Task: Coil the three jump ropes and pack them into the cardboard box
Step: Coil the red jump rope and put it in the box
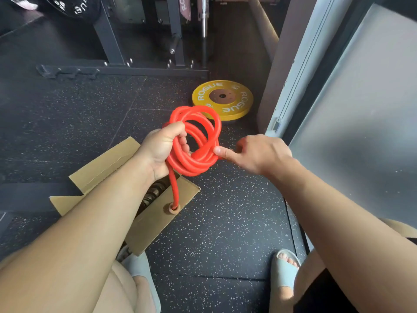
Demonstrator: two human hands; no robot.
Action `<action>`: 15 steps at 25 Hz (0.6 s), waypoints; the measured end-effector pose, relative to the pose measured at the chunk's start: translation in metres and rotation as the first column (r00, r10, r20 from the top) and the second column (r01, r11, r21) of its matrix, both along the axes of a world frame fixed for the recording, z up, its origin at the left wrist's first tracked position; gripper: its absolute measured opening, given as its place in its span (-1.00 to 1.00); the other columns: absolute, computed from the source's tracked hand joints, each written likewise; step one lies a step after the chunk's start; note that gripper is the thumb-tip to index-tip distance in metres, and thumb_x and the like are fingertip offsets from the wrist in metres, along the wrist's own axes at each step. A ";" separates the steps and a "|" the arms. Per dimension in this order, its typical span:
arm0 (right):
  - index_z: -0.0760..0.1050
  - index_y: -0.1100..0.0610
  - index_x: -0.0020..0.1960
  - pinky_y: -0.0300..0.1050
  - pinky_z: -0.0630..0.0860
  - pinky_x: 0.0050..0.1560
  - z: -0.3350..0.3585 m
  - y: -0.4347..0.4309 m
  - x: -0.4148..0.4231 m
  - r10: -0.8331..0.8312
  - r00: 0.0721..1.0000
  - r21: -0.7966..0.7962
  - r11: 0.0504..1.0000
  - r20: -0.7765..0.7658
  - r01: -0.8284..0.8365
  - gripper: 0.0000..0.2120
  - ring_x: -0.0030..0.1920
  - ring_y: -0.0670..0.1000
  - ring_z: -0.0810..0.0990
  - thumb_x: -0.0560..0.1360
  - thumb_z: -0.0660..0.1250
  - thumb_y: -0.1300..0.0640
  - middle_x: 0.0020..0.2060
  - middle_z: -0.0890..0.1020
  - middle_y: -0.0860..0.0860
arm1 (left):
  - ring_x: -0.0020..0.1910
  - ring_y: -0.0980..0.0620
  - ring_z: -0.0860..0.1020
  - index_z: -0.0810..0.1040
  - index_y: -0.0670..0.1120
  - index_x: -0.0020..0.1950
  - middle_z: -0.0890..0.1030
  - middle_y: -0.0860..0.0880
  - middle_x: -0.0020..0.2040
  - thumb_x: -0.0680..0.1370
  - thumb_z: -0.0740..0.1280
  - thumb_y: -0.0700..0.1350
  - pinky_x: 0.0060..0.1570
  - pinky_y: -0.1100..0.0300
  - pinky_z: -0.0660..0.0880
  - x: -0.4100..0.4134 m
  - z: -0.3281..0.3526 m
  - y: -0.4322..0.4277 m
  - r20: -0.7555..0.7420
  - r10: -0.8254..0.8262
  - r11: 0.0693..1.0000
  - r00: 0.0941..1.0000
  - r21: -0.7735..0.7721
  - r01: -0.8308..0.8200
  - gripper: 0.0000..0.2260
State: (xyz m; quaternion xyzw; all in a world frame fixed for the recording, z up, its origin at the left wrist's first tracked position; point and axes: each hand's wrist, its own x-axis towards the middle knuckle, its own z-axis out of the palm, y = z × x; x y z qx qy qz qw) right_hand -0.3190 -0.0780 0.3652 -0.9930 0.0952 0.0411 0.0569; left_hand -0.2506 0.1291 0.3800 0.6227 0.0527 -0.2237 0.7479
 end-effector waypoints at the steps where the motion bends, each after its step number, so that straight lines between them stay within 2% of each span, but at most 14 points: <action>1: 0.54 0.05 -0.25 -0.01 0.49 -0.13 0.003 -0.001 0.001 -0.018 1.000 -0.007 1.000 -0.011 0.018 -0.02 -0.12 0.17 0.61 0.18 -0.18 -0.79 -0.29 0.57 0.00 | -0.55 0.07 0.44 0.45 -0.10 -0.37 0.44 0.01 -0.50 0.49 0.27 -0.25 -0.43 0.22 0.47 0.003 -0.001 0.001 0.019 0.041 0.998 0.999 0.039 -0.042 -0.77; 3: 0.57 0.04 -0.20 -0.04 0.50 -0.13 0.010 -0.006 0.003 -0.058 0.997 0.021 0.998 -0.049 0.059 -0.07 -0.14 0.13 0.62 0.17 -0.03 -0.78 -0.28 0.60 -0.02 | -0.54 0.05 0.47 0.47 -0.11 -0.39 0.46 -0.01 -0.51 0.42 0.32 -0.24 -0.43 0.24 0.46 0.005 -0.005 0.004 0.074 0.069 0.988 0.995 0.131 -0.078 -0.82; 4: 0.58 0.04 -0.16 -0.04 0.53 -0.14 0.012 -0.009 0.004 -0.069 0.994 0.071 0.995 -0.087 0.076 -0.16 -0.18 0.11 0.62 0.23 0.09 -0.73 -0.28 0.62 0.00 | -0.54 0.05 0.48 0.48 -0.12 -0.38 0.47 -0.01 -0.51 0.41 0.33 -0.24 -0.44 0.25 0.45 0.004 -0.009 0.004 0.103 0.063 0.981 0.993 0.178 -0.080 -0.84; 6: 0.60 0.08 -0.06 -0.07 0.52 -0.25 0.012 -0.013 0.005 -0.011 0.974 0.337 0.937 -0.228 0.090 -0.43 -0.35 0.08 0.57 0.40 0.33 -0.44 -0.28 0.68 0.13 | -0.54 0.05 0.49 0.50 -0.11 -0.38 0.49 0.00 -0.52 0.41 0.34 -0.25 -0.45 0.27 0.44 0.000 -0.015 0.002 0.165 0.036 0.958 0.986 0.276 -0.081 -0.83; 7: 0.59 0.13 0.04 -0.09 0.47 -0.33 0.009 -0.011 0.005 0.048 0.953 0.498 0.860 -0.298 0.112 -0.56 -0.41 0.08 0.52 0.48 0.37 -0.25 -0.27 0.66 0.20 | -0.53 0.05 0.51 0.52 -0.11 -0.40 0.51 0.00 -0.52 0.39 0.35 -0.22 -0.44 0.26 0.45 -0.002 -0.019 0.001 0.206 0.006 0.937 0.979 0.341 -0.077 -0.84; 9: 0.47 0.20 0.26 -0.17 0.42 -0.43 0.000 -0.002 0.005 0.097 0.912 0.753 0.602 -0.400 0.266 -0.70 -0.45 0.05 0.49 0.59 0.31 0.08 -0.28 0.61 0.20 | -0.51 0.04 0.54 0.54 -0.09 -0.45 0.56 -0.03 -0.50 0.30 0.35 -0.16 -0.41 0.25 0.48 -0.004 -0.023 0.000 0.276 -0.046 0.902 0.960 0.425 -0.079 -0.89; 10: 0.44 0.23 0.29 -0.20 0.43 -0.46 -0.004 0.004 0.005 0.087 0.892 0.830 0.415 -0.444 0.373 -0.72 -0.46 0.00 0.50 0.62 0.25 0.16 -0.30 0.58 0.14 | -0.50 0.03 0.55 0.54 -0.10 -0.47 0.56 -0.04 -0.49 0.27 0.34 -0.15 -0.40 0.24 0.48 -0.005 -0.024 -0.001 0.291 -0.044 0.902 0.956 0.424 -0.088 -0.89; 11: 0.47 0.25 0.22 -0.23 0.43 -0.47 -0.008 0.008 0.006 0.085 0.865 0.859 0.200 -0.495 0.472 -0.76 -0.47 -0.02 0.51 0.63 0.20 0.16 -0.33 0.57 0.07 | -0.50 0.03 0.54 0.53 -0.10 -0.50 0.55 -0.04 -0.50 0.26 0.33 -0.16 -0.39 0.24 0.48 -0.006 -0.025 -0.003 0.290 -0.025 0.915 0.957 0.392 -0.095 -0.88; 12: 0.50 0.23 0.08 -0.24 0.42 -0.45 -0.008 0.011 0.006 0.108 0.838 0.842 -0.005 -0.536 0.539 -0.76 -0.47 -0.03 0.51 0.63 0.13 0.12 -0.36 0.55 0.03 | -0.50 0.03 0.52 0.52 -0.10 -0.50 0.53 -0.03 -0.51 0.27 0.33 -0.18 -0.40 0.25 0.47 -0.007 -0.026 -0.005 0.281 -0.002 0.931 0.960 0.350 -0.100 -0.87; 13: 0.49 0.19 -0.08 -0.24 0.36 -0.43 -0.008 0.014 0.006 0.129 0.829 0.812 -0.165 -0.545 0.560 -0.73 -0.48 -0.03 0.49 0.61 0.07 0.08 -0.38 0.53 0.01 | -0.51 0.04 0.51 0.52 -0.09 -0.47 0.51 -0.02 -0.52 0.32 0.34 -0.22 -0.42 0.26 0.46 -0.010 -0.026 -0.008 0.273 0.016 0.945 0.962 0.311 -0.104 -0.85; 15: 0.37 0.12 -0.26 -0.22 0.16 -0.46 -0.006 0.016 0.006 0.121 0.852 0.786 -0.339 -0.509 0.518 -0.72 -0.51 -0.05 0.34 0.55 0.01 0.08 -0.38 0.46 0.02 | -0.52 0.06 0.51 0.53 -0.10 -0.38 0.52 0.00 -0.52 0.40 0.36 -0.29 -0.43 0.27 0.48 -0.016 -0.028 -0.015 0.222 0.036 0.964 0.974 0.250 -0.092 -0.83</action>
